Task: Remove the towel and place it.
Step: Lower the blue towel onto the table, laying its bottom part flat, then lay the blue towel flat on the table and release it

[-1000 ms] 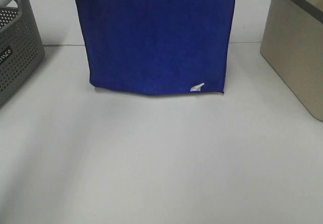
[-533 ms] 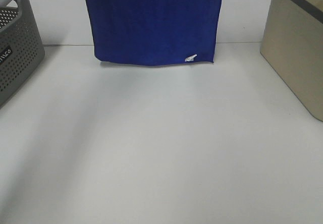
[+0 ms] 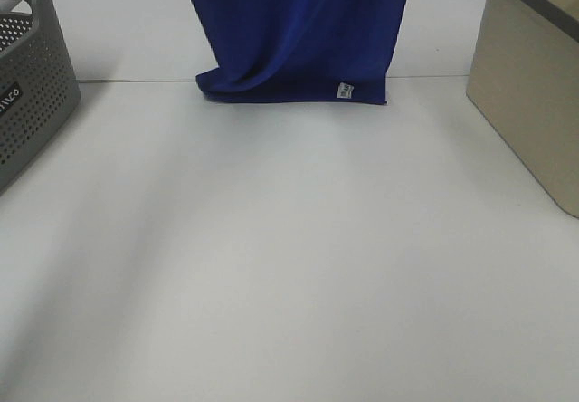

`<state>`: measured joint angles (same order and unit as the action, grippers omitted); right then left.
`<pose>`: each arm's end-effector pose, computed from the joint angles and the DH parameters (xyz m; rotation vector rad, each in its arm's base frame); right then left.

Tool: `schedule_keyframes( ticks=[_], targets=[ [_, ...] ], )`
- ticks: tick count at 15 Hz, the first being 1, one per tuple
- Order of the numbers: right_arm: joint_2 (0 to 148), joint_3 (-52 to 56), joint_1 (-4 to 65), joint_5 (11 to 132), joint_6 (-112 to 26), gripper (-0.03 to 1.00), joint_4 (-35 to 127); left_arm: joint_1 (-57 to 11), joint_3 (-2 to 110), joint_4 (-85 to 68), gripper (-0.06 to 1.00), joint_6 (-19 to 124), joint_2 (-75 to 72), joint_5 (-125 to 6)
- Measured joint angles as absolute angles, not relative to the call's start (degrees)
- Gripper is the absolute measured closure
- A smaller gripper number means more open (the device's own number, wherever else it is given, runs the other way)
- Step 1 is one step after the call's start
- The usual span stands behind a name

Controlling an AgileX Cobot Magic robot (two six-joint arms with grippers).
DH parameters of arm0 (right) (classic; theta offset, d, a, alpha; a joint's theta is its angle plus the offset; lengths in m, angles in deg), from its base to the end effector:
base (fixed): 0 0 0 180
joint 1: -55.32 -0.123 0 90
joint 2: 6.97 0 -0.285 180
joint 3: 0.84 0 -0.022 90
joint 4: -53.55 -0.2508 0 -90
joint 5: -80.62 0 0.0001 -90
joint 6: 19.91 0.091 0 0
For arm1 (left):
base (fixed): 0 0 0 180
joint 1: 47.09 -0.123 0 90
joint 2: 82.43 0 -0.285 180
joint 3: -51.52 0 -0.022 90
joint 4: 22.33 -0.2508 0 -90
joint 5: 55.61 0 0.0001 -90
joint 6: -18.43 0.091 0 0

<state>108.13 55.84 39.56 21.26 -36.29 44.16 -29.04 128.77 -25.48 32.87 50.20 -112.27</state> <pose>0.3843 0.1217 0.4896 -0.5690 1.9694 0.1899 0.4493 -0.1420 0.4591 0.5460 1.8766 0.0233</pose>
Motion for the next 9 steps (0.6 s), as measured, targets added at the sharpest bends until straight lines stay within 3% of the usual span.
schedule_keyframes(
  ticks=[4,9],
  targets=[
    [106.2,55.8,39.6,11.9,-34.8,0.95,42.9,-29.0,128.8,-22.7,0.94,33.0,45.4,-124.2],
    [105.1,55.0,39.6,11.6,-31.9,0.95,42.2,-28.9,128.3,-22.3,0.94,33.0,45.0,-124.9]
  ],
)
